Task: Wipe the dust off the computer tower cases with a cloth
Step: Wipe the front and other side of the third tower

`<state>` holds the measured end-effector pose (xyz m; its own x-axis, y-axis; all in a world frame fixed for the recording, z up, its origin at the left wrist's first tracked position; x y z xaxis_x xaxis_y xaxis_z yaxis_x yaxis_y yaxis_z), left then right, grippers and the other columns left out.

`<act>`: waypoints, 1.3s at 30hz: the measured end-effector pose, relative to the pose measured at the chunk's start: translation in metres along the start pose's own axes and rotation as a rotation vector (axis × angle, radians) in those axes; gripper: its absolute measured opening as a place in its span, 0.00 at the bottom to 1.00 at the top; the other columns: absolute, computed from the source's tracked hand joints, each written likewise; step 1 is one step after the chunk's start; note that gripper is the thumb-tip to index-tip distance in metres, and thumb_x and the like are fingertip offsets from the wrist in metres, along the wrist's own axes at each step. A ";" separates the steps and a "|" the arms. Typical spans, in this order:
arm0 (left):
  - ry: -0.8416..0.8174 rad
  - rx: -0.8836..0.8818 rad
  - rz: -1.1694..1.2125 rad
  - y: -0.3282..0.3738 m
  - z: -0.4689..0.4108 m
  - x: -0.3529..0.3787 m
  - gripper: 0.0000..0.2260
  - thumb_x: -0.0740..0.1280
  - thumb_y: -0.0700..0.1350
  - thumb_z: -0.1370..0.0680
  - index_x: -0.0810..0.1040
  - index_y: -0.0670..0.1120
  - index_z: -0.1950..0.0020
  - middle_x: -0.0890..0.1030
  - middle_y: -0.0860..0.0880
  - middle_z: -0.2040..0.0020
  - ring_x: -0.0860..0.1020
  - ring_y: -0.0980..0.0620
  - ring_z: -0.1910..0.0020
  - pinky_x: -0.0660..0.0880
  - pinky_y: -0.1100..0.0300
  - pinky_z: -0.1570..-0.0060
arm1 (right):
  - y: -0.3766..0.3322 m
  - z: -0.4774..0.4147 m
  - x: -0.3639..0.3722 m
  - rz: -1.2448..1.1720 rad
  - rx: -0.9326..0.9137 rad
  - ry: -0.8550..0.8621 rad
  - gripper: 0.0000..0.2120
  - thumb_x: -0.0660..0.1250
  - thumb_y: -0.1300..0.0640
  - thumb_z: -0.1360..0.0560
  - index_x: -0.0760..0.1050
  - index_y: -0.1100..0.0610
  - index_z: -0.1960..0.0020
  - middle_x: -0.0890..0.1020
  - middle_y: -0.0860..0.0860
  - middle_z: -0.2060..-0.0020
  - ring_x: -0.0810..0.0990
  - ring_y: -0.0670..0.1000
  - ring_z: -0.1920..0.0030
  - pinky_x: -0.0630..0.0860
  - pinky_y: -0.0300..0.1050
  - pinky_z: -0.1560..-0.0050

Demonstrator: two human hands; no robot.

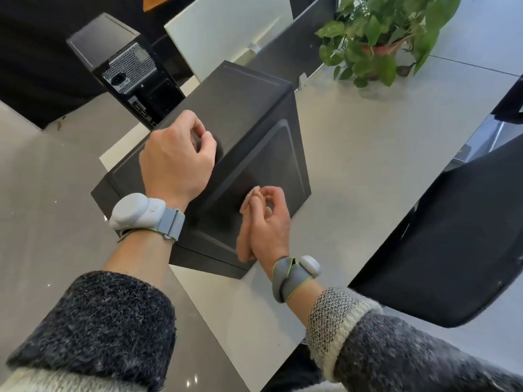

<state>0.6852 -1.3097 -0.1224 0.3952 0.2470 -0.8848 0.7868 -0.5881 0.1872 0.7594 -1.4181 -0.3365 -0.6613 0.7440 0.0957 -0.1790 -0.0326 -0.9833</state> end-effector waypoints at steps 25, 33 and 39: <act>-0.001 -0.025 0.047 -0.007 -0.004 0.004 0.06 0.65 0.51 0.19 0.77 0.50 0.53 0.75 0.57 0.67 0.76 0.49 0.65 0.79 0.48 0.62 | -0.010 -0.030 -0.011 0.190 -0.060 -0.082 0.02 0.63 0.57 0.16 0.72 0.50 0.47 0.78 0.43 0.54 0.78 0.39 0.53 0.71 0.27 0.55; 0.005 -0.031 0.034 -0.011 -0.003 0.007 0.06 0.65 0.51 0.19 0.76 0.50 0.53 0.75 0.56 0.66 0.76 0.50 0.65 0.76 0.53 0.63 | 0.041 -0.044 -0.023 0.221 0.246 -0.095 0.08 0.61 0.51 0.15 0.74 0.54 0.45 0.80 0.46 0.53 0.81 0.50 0.47 0.72 0.41 0.49; 0.009 -0.022 0.026 -0.010 -0.004 0.005 0.07 0.65 0.51 0.19 0.77 0.50 0.53 0.75 0.57 0.66 0.76 0.50 0.65 0.76 0.54 0.63 | 0.004 -0.045 -0.024 0.173 -0.035 -0.023 0.02 0.62 0.55 0.15 0.74 0.50 0.46 0.80 0.45 0.53 0.80 0.44 0.51 0.74 0.36 0.51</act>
<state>0.6819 -1.2993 -0.1271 0.4199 0.2383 -0.8757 0.7861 -0.5776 0.2198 0.8074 -1.4054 -0.3493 -0.6968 0.7136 -0.0721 -0.0361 -0.1354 -0.9901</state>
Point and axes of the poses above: each hand's wrist, its own z-axis away from the middle knuckle, its own x-axis out of the palm, y = z × x, the point moved 9 cm from there along -z, towards the middle knuckle
